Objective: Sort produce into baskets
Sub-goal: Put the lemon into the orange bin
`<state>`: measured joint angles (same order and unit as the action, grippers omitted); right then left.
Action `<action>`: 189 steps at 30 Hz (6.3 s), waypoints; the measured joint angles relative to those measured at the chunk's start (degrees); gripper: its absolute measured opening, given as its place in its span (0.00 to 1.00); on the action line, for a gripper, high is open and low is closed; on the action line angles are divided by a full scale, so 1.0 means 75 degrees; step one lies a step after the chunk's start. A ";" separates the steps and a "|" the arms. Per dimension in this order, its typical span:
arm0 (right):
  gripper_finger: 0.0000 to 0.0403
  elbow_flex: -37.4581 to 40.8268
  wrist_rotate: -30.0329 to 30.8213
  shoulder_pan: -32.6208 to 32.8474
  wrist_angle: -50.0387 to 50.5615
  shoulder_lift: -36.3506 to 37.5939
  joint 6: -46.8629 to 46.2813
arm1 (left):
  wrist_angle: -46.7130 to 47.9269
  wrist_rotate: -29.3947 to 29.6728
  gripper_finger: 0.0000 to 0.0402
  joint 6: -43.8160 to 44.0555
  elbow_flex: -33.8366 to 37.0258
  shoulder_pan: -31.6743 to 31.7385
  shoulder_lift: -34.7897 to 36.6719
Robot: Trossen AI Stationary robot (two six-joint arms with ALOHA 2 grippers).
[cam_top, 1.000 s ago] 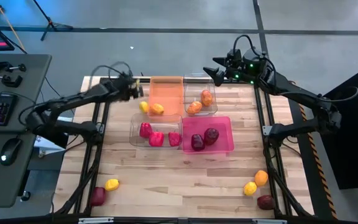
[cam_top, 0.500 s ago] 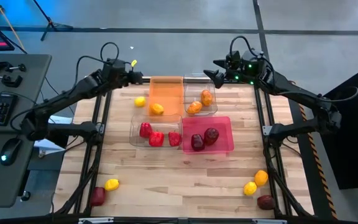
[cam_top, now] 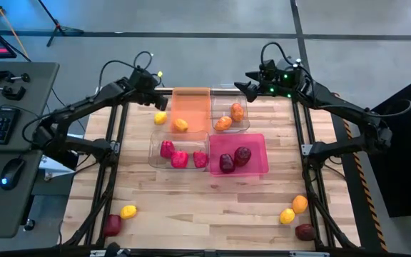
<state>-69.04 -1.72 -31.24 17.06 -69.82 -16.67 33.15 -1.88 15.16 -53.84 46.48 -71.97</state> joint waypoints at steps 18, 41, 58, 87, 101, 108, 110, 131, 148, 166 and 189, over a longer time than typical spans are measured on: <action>0.93 0.0000 0.0361 0.0000 0.0202 0.0000 -0.0670 | 0.0616 0.0130 0.79 -0.0744 0.0058 0.0117 -0.2078; 0.93 0.0000 0.0347 0.0000 0.0204 0.0000 -0.0723 | 0.0199 0.0319 0.56 -0.2015 0.0058 0.0228 -0.3346; 0.93 0.0000 0.0817 0.0000 0.0239 0.0000 -0.0705 | -0.1394 0.0798 0.41 -0.0518 0.0044 -0.0584 0.0442; 0.93 0.0000 0.0753 0.0020 0.0639 0.0000 -0.1041 | -0.0508 -0.0401 0.61 0.0083 -0.2022 -0.1588 -0.0882; 0.93 0.0070 0.0766 0.0026 0.1408 -0.0037 -0.0729 | 0.1681 0.0713 0.61 0.1400 -0.2022 -0.5837 -0.0033; 0.93 0.0073 -0.0024 0.0150 0.1417 -0.0041 0.0226 | 0.4572 0.0932 0.61 0.5843 -0.2020 -0.8708 -0.0036; 0.93 0.0073 -0.0635 0.0216 0.1401 -0.0041 0.0494 | 0.4916 0.0930 0.61 0.6469 -0.2020 -0.9613 -0.0112; 0.93 0.0073 -0.0043 0.4572 0.0631 -0.0041 -0.2765 | 0.3143 -0.0458 0.61 0.8265 0.0245 -1.2556 -0.0425; 0.93 0.0073 0.2296 0.5386 0.0656 -0.0041 -0.3179 | 0.3020 -0.0519 0.61 0.8171 0.0245 -1.3203 -0.1206; 0.93 0.0073 0.2223 0.5380 0.0659 -0.0041 -0.3176 | 0.2973 -0.0570 0.89 0.8544 0.0242 -1.3163 -0.1232; 0.93 0.0073 0.2209 0.5380 0.0662 -0.0041 -0.3115 | 0.2555 -0.1125 0.88 0.7477 0.0215 -1.3111 -0.3452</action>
<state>-68.49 14.85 9.10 22.02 -70.13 -40.03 52.31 -10.32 71.23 -52.23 -51.86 -97.86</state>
